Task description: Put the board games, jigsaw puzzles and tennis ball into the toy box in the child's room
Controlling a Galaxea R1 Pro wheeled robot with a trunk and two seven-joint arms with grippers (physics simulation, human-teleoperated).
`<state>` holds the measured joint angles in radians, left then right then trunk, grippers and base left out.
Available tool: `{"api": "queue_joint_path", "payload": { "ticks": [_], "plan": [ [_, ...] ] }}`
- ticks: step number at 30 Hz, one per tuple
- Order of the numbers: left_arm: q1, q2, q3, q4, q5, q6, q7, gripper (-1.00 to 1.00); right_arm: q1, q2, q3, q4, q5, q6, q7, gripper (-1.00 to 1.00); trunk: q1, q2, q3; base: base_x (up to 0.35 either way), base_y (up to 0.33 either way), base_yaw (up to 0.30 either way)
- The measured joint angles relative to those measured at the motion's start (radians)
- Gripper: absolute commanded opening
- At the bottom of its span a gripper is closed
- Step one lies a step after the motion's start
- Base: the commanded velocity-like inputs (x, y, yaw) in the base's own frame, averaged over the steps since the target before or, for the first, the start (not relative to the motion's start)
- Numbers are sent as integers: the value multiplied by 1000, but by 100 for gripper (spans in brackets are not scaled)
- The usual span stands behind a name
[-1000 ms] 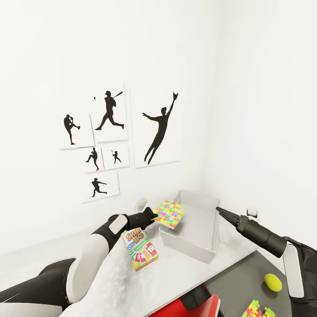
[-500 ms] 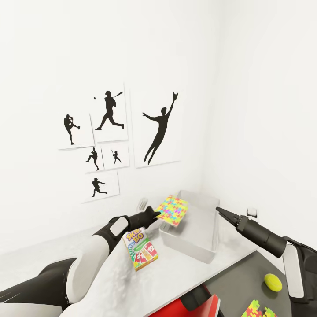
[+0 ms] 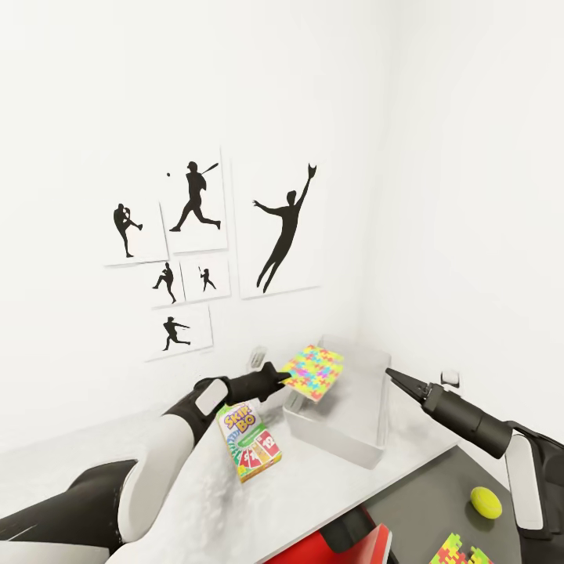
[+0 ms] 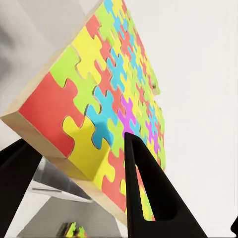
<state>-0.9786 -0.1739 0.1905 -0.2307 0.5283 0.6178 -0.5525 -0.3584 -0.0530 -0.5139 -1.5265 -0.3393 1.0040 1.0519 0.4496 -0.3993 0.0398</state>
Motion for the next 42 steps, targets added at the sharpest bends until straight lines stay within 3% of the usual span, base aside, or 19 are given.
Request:
{"api": "queue_joint_path", "payload": {
  "ticks": [6, 12, 42],
  "plan": [
    [2, 0, -36, -132, 1, 114, 0, -100, 0, -2, -1, 0, 0, 1, 0, 100, 0, 0, 0, 0, 0, 0],
    [6, 0, -57, -187, -2, 139, 0, -100, 0, -3, -2, 0, 0, 2, 0, 100, 0, 0, 0, 0, 0, 0],
    [6, 0, -61, -195, -2, 143, 2, -100, 0, 2, 0, 1, 9, -5, -5, 100, 0, 0, 0, 0, -58, 0]
  ]
}}
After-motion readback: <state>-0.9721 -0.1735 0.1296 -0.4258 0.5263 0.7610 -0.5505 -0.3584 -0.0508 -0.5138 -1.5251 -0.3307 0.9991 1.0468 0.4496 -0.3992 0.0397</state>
